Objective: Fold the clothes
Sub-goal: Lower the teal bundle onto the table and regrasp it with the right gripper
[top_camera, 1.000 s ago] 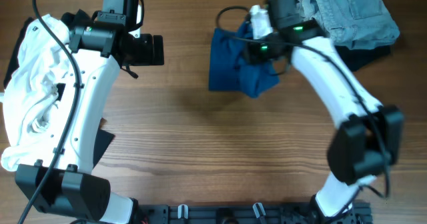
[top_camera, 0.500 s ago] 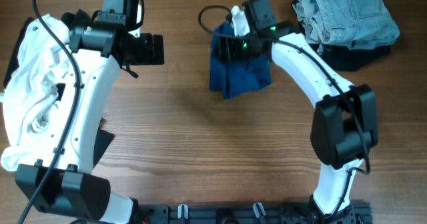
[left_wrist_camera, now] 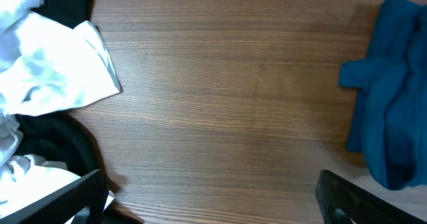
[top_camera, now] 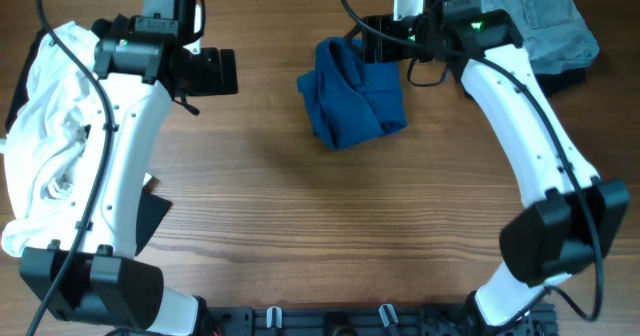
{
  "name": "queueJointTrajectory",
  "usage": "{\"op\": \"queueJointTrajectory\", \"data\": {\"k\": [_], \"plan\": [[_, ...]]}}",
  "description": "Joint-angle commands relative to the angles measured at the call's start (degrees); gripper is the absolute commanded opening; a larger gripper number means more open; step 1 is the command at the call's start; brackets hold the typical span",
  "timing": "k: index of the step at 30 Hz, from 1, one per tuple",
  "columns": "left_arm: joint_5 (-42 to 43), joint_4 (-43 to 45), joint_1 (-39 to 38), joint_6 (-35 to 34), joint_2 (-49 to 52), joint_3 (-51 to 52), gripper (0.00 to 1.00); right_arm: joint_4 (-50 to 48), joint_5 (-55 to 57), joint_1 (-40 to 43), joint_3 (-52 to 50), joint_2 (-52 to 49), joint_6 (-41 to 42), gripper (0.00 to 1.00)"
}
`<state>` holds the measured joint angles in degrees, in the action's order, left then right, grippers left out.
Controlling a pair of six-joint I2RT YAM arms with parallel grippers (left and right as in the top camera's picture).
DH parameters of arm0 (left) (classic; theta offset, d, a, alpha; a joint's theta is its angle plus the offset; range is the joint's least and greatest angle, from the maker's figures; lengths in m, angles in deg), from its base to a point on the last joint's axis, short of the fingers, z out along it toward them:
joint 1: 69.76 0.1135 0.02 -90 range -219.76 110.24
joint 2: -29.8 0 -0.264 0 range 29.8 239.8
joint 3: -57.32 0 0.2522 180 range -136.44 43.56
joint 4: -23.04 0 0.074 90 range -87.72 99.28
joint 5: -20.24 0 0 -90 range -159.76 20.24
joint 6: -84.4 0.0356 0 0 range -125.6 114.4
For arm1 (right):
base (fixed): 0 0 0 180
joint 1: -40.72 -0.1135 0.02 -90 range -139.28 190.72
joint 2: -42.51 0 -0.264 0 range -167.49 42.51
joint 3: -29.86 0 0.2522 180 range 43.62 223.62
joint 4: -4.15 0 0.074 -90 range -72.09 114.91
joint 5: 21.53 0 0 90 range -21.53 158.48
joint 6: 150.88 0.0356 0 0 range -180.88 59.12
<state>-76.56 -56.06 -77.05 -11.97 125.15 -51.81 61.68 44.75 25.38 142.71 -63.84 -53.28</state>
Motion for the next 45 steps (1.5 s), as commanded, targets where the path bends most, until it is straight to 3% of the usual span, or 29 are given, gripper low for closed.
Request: {"op": "queueJointTrajectory", "data": {"k": [1, 4, 13, 22, 26, 30, 36, 42, 45], "plan": [[0.0, 0.2, 2.0, -0.1, 0.1, -0.3, 1.00, 0.2, 2.3, -0.2, -0.9, -6.0, -1.6, 0.68], [-1.0, 0.2, 4.8, -0.1, 0.1, -0.3, 1.00, 0.0, 1.8, -0.3, -1.0, -9.7, -2.1, 0.60], [-0.9, 2.0, 16.4, -0.1, 0.1, -0.3, 1.00, -1.4, -1.9, -6.2, -1.0, -16.0, -4.8, 0.55], [0.5, 2.3, 21.3, -0.1, 0.1, -0.3, 1.00, -6.2, -7.7, -15.7, -0.8, -16.0, 0.1, 0.53], [0.6, 3.5, 24.6, -0.2, 0.1, -0.3, 1.00, -7.0, -13.6, -15.1, 0.6, -14.7, -0.2, 0.54], [3.7, 4.5, 26.4, -0.2, 0.1, -0.3, 1.00, -4.5, -12.1, -14.0, 3.7, -12.5, -2.1, 0.55], [10.1, 4.9, 26.1, -0.1, 0.1, -0.2, 1.00, 5.0, 6.3, -9.6, 5.9, -10.4, -1.4, 0.75], [10.7, 4.8, 23.2, -0.1, 0.2, -0.2, 1.00, 10.9, 6.8, -1.6, 4.2, -10.6, -1.4, 0.99], [10.7, 4.9, 21.4, -0.1, 0.3, -0.2, 1.00, 10.5, 3.0, 3.1, 2.7, -10.6, -1.8, 1.00]]}}
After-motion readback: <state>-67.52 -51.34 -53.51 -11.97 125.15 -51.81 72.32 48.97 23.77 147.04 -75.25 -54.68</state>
